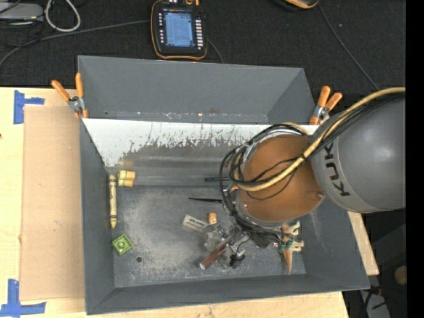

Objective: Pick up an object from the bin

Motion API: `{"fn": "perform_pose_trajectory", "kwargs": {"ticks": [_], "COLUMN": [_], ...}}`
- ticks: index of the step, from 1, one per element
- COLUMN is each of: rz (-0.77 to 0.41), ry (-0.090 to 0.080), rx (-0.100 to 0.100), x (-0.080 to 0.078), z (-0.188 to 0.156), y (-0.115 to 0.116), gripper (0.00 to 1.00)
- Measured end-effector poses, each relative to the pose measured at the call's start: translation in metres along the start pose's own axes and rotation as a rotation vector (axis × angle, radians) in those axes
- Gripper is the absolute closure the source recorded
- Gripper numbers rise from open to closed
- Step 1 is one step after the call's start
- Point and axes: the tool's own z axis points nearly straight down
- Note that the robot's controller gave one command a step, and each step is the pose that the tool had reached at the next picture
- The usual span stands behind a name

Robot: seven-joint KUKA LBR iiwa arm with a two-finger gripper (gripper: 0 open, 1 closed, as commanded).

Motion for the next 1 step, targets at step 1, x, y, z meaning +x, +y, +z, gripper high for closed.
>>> {"fn": "perform_pose_trajectory", "kwargs": {"ticks": [1], "rz": [0.001], "ry": [-0.004], "rx": [0.002], "x": [-0.0010], "z": [-0.0265], "y": [-0.0005], "gripper": [1.00]}}
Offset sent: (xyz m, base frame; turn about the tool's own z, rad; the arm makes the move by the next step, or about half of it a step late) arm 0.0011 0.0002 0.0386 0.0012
